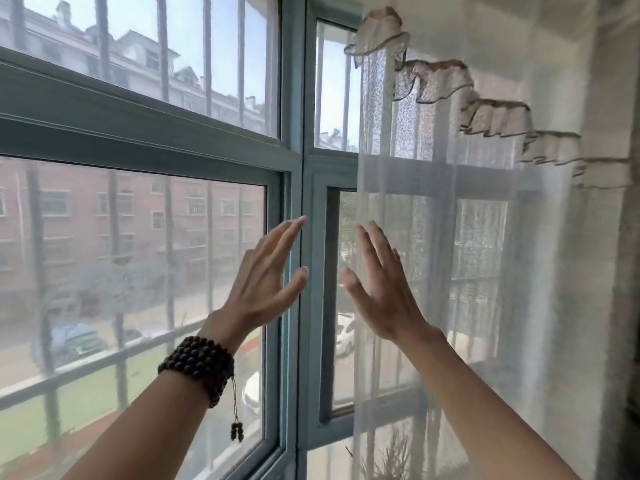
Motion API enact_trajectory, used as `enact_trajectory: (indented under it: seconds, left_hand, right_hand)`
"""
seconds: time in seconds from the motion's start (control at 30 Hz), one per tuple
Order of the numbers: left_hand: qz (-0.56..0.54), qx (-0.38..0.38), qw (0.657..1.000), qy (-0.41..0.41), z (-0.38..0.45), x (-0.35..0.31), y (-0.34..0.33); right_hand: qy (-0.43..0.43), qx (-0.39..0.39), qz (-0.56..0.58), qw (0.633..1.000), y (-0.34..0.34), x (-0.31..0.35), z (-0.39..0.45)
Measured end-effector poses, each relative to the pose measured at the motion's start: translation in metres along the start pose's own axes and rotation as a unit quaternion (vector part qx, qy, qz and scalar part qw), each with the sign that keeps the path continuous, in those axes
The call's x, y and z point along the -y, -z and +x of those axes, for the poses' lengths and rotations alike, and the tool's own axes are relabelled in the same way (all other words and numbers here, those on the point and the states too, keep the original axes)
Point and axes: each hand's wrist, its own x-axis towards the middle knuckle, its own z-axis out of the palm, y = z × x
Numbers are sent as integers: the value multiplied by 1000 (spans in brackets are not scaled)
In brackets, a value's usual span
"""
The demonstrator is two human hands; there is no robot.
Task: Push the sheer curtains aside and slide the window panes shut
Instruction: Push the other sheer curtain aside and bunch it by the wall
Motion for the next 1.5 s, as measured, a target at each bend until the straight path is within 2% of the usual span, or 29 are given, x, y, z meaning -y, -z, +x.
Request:
enact_trajectory:
  seconds: [0.37, 0.87, 1.13, 1.27, 1.5]
  left_hand:
    - [-8, 6, 1000, -14, 59, -4, -120]
    - [-29, 69, 993, 88, 115, 53, -263]
    - [-119, 107, 982, 102, 160, 87, -324]
    - [-197, 127, 968, 94, 187, 85, -355]
    - [-337, 117, 932, 71, 212, 71, -401]
  right_hand:
    - [-42, -10, -114, 993, 20, -110, 11]
    - [-87, 16, -211, 974, 3, -197, 73]
    - [-118, -8, -269, 956, -12, -239, 103]
    - [-157, -12, -297, 942, -14, -259, 113]
    - [-155, -38, -355, 921, -11, -268, 134]
